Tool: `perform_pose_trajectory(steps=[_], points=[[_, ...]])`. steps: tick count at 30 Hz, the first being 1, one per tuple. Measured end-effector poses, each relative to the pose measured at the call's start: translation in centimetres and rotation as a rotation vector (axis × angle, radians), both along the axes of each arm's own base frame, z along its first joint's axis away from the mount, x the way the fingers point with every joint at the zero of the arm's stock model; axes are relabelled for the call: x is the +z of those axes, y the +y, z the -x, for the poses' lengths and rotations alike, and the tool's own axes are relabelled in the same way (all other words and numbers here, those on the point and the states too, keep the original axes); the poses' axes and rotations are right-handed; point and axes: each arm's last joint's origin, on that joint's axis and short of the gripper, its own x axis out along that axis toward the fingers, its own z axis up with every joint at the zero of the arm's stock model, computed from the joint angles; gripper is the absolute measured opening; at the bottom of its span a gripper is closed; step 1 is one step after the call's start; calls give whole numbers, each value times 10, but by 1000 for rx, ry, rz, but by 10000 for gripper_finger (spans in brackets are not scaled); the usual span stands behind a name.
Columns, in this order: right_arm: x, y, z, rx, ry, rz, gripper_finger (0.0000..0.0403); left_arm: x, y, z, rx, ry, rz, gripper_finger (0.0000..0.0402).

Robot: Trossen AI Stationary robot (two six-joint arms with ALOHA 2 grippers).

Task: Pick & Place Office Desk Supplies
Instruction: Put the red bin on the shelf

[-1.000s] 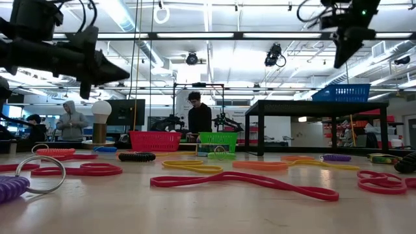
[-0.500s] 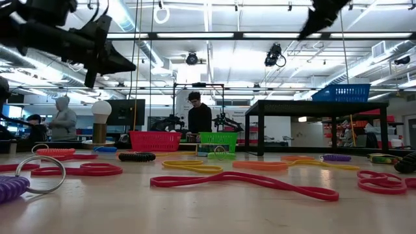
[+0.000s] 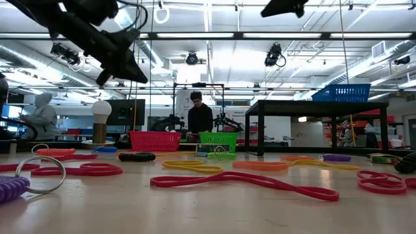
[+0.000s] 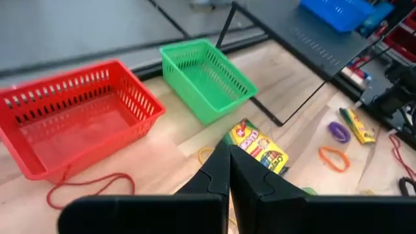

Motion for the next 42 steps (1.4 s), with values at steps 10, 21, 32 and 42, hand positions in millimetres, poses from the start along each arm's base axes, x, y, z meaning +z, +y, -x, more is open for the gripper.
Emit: perform_pose_trajectory(steps=[10,21,32,42], points=[[-15,14,-43,117,-26,-21,16,-2,34,3,-103,-63,43,31],[-19,16,-58,117,-87,-78,8,-1,60,1,-51,2,29,6],[-19,16,-58,113,-88,-81,8,16,88,-4,-119,267,68,30],[-20,16,-58,102,-96,-108,11,-10,100,-18,-206,466,60,114]])
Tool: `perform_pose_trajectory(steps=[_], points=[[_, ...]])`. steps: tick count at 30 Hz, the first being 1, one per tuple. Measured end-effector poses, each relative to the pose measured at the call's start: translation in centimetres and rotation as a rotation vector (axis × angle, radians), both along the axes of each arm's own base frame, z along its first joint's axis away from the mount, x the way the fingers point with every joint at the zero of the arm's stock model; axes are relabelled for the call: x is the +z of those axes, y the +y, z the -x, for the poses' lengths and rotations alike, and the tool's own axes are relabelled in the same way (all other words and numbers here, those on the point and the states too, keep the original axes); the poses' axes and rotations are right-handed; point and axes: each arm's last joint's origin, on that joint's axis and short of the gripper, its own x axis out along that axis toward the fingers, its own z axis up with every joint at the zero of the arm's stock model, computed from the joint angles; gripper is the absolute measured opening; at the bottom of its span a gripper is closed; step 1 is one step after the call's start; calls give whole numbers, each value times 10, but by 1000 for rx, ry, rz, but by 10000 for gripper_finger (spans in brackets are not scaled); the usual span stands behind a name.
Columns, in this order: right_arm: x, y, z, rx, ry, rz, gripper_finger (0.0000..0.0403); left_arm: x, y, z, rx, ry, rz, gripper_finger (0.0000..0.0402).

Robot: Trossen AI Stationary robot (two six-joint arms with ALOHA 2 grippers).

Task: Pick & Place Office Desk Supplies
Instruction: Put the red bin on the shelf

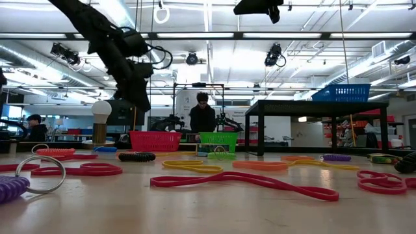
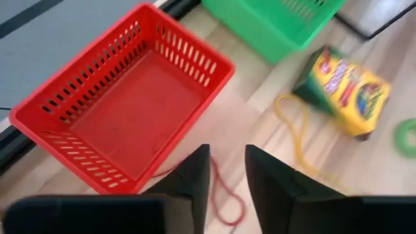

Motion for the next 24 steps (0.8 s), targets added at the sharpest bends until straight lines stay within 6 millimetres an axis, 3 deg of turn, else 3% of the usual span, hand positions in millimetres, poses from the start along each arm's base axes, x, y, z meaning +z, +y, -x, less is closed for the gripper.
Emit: perform_pose_trajectory(steps=[8,13,18,24], points=[[0,0,0,2,2,7,11,-29,11,-17,-118,138,-77,166],[0,0,0,3,2,7,11,-47,19,-26,-128,223,-127,174],[0,0,0,3,1,7,11,-62,22,-29,-149,283,-112,141],[0,0,0,2,1,8,11,-64,23,-29,-182,311,-145,51]])
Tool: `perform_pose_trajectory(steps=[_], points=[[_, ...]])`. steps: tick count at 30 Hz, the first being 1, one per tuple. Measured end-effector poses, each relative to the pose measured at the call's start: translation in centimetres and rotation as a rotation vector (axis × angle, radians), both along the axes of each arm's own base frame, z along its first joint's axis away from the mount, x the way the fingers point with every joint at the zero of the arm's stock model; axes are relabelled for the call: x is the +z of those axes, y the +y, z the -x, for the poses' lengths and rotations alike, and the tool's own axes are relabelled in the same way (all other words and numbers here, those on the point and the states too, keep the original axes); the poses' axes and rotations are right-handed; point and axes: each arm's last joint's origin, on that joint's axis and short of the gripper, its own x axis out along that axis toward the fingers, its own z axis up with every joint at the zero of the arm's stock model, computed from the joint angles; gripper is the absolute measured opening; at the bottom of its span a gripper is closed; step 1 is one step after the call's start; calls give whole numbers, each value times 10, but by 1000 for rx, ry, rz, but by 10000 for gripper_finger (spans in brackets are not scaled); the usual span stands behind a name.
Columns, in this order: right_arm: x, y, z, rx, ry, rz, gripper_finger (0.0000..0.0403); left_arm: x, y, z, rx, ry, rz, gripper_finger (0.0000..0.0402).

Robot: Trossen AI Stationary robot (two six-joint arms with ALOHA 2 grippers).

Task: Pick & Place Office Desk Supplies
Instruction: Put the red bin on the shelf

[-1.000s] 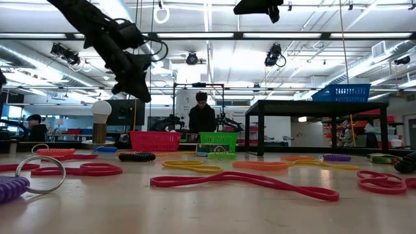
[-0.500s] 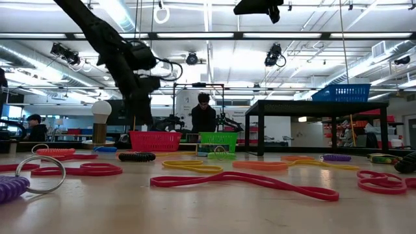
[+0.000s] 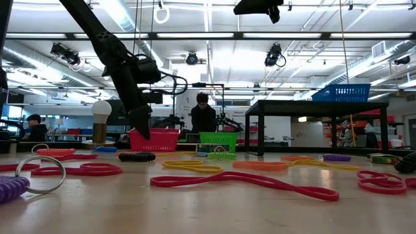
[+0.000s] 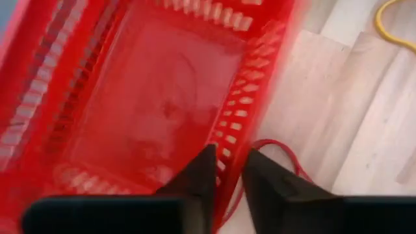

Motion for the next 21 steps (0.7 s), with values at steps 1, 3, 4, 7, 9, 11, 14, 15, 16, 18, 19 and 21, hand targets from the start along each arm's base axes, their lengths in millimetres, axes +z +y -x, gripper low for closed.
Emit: perform_pose_trajectory(steps=[1,3,4,7,9,11,14,15,16,18,19,21], points=[[0,0,0,0,0,0,11,1,0,0,-9,3,-5,35],[0,0,0,0,0,0,11,7,-2,1,-23,-3,-23,14],[0,0,0,0,0,0,11,10,-3,2,-23,-9,-35,14],[0,0,0,0,0,-1,11,24,-9,3,-43,-34,-72,14],[0,0,0,0,0,-1,11,35,-15,3,-67,-59,-105,14],[0,0,0,0,0,-1,11,46,-25,3,-98,-80,-120,14],[0,0,0,-1,0,-1,11,60,-43,3,-170,-95,-144,14],[0,0,0,-1,0,-2,11,64,-49,3,-200,-95,-153,14],[0,0,0,-1,-1,-4,11,68,-56,2,-232,-97,-162,14],[0,0,0,-3,-2,-7,11,73,-70,0,-301,-93,-174,14],[0,0,0,-3,-2,-8,11,74,-76,-2,-343,-89,-181,14],[0,0,0,-3,-2,-9,11,76,-89,-6,-426,-82,-195,15]])
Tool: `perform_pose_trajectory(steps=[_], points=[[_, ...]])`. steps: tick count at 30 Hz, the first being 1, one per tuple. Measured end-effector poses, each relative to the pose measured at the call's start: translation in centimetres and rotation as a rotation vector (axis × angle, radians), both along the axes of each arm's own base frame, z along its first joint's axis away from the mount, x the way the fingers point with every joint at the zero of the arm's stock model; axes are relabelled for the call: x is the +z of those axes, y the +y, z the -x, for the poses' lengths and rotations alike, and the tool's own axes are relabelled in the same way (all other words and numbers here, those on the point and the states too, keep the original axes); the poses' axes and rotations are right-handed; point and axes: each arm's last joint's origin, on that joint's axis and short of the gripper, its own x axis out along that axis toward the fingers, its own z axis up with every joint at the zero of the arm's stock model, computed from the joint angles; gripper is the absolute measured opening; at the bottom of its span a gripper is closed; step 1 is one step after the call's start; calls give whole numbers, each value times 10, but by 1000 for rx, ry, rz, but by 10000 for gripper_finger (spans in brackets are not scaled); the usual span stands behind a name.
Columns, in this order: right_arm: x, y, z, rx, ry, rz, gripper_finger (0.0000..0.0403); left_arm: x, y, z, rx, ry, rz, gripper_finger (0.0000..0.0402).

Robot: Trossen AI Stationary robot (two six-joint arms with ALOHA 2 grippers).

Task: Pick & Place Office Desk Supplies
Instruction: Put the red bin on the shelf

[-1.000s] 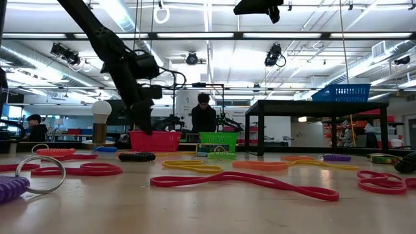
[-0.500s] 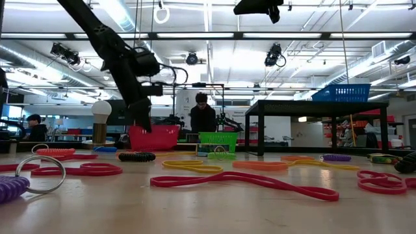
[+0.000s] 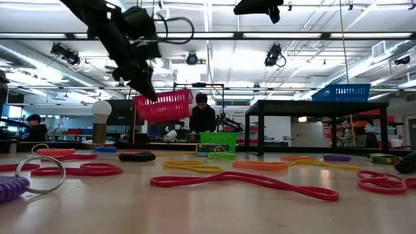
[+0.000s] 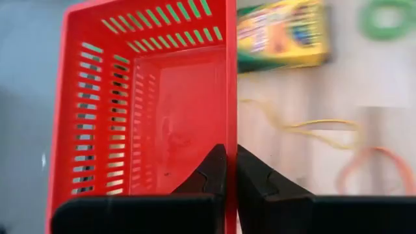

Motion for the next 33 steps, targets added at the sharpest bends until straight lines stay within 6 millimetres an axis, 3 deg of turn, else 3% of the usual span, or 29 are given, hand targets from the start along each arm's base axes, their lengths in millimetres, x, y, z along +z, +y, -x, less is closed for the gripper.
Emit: perform_pose_trajectory(steps=[7,13,17,23,33], points=[[0,5,-1,17,0,-1,11,-6,-41,-18,-320,53,-26,16],[-1,12,3,42,29,-4,11,-15,-68,-41,-459,12,-57,16],[1,19,16,62,76,-31,11,-24,-79,-63,-510,-38,-75,16],[6,29,37,58,106,-102,5,-37,-92,-102,-654,17,-107,16],[7,49,40,95,92,-127,7,-45,-113,-157,-885,36,-228,16]])
